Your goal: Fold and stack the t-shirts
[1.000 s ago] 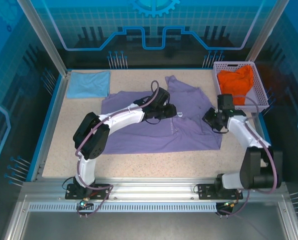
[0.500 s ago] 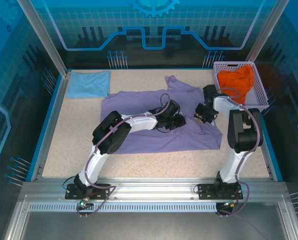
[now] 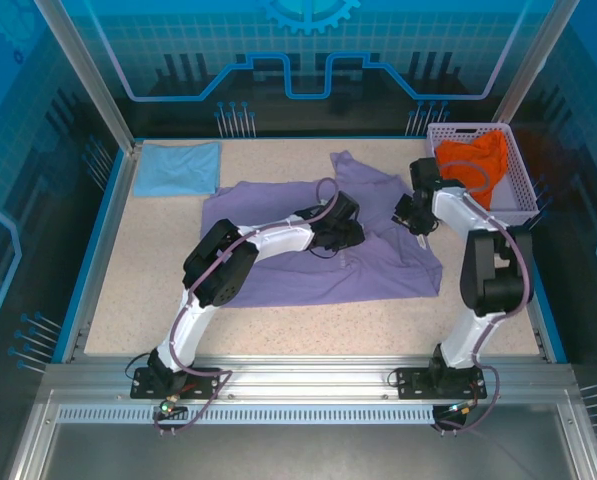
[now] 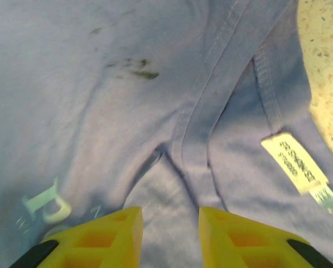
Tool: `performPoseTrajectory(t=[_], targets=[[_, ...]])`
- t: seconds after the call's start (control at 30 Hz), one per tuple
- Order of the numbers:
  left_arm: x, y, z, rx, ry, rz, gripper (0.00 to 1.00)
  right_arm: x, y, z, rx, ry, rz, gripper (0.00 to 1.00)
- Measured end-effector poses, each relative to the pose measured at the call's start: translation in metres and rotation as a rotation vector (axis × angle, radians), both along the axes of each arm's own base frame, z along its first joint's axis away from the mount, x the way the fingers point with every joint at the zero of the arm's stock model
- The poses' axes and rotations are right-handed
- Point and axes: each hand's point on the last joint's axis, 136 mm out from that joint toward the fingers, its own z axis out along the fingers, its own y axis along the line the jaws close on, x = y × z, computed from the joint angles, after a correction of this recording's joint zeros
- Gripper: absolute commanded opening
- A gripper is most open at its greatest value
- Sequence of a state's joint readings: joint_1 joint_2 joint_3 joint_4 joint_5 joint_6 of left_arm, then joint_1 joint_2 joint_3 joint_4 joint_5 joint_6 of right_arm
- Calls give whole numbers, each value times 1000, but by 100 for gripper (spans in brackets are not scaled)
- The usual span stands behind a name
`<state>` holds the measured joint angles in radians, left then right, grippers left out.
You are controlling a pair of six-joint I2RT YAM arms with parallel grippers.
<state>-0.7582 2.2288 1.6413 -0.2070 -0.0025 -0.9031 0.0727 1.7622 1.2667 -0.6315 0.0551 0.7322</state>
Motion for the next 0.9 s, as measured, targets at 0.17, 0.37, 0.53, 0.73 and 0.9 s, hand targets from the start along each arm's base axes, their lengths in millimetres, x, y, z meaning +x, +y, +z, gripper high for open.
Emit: performPoseTrajectory(t=[0.17, 0.37, 0.53, 0.73, 0.9], targets=[[3, -33, 39, -132, -37, -87, 12, -4, 12, 5, 43, -19, 36, 20], [8, -61, 52, -245, -50, -145, 10, -12, 20, -27, 74, 71, 58, 12], [12, -54, 4, -182, -1, -118, 15, -13, 18, -55, 56, 154, 58, 12], [26, -31, -20, -88, -6, -36, 21, -6, 6, -57, -17, 169, 37, 14], [38, -17, -12, -22, -84, 12, 50, -4, -6, -55, -75, 164, 13, 19]])
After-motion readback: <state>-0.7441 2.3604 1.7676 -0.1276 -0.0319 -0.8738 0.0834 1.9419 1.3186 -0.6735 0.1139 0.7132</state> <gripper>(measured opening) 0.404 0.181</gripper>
